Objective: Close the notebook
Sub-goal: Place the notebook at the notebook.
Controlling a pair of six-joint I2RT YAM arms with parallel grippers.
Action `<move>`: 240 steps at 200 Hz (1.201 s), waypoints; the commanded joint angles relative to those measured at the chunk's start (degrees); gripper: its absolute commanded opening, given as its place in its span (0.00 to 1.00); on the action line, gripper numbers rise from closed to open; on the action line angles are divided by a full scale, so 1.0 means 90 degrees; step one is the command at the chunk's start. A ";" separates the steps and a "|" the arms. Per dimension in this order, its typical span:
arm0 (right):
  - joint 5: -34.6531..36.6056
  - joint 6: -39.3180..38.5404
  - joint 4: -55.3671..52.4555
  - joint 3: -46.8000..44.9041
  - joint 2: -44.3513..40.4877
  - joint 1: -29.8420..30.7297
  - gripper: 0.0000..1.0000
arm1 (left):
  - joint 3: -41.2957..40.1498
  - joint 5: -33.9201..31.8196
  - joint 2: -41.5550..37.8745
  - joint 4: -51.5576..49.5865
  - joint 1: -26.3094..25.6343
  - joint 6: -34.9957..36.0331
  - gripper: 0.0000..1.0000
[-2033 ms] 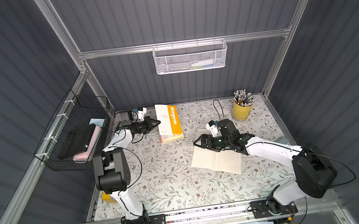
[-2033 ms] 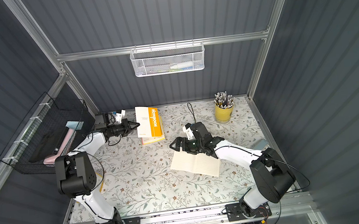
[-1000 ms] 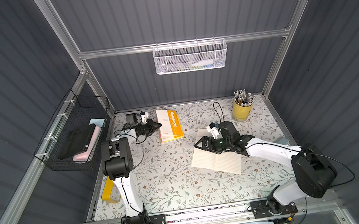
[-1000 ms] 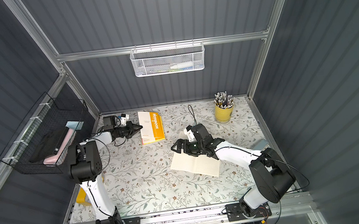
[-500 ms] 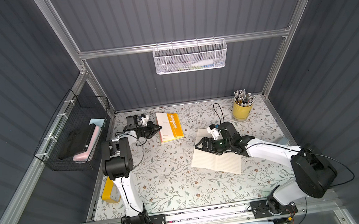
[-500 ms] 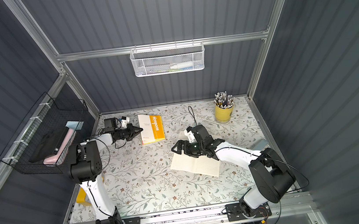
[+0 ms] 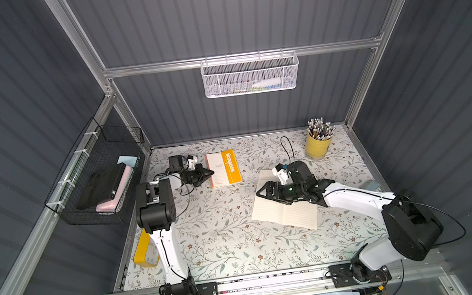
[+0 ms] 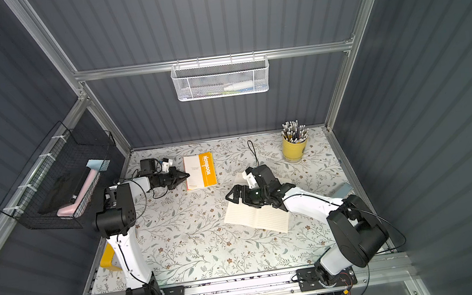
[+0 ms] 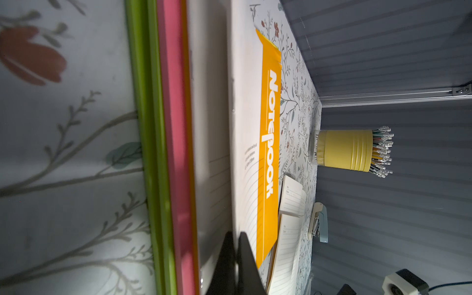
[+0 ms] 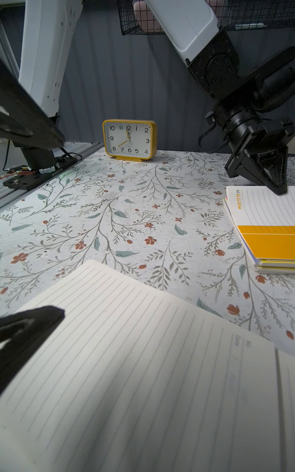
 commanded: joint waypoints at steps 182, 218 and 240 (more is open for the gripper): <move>-0.0138 -0.0002 0.0095 0.0015 0.0105 -0.0027 0.99 | 0.0777 -0.0180 0.0190 -0.0798 0.0049 0.0453 0.17; -0.0174 -0.0002 0.0105 0.0024 0.0139 -0.0025 0.99 | 0.0904 -0.0266 0.0154 -0.1049 0.0049 0.0614 0.21; -0.0182 -0.0002 0.0104 0.0029 0.0150 -0.0022 0.99 | 0.1054 -0.0375 0.0130 -0.1325 0.0049 0.0786 0.23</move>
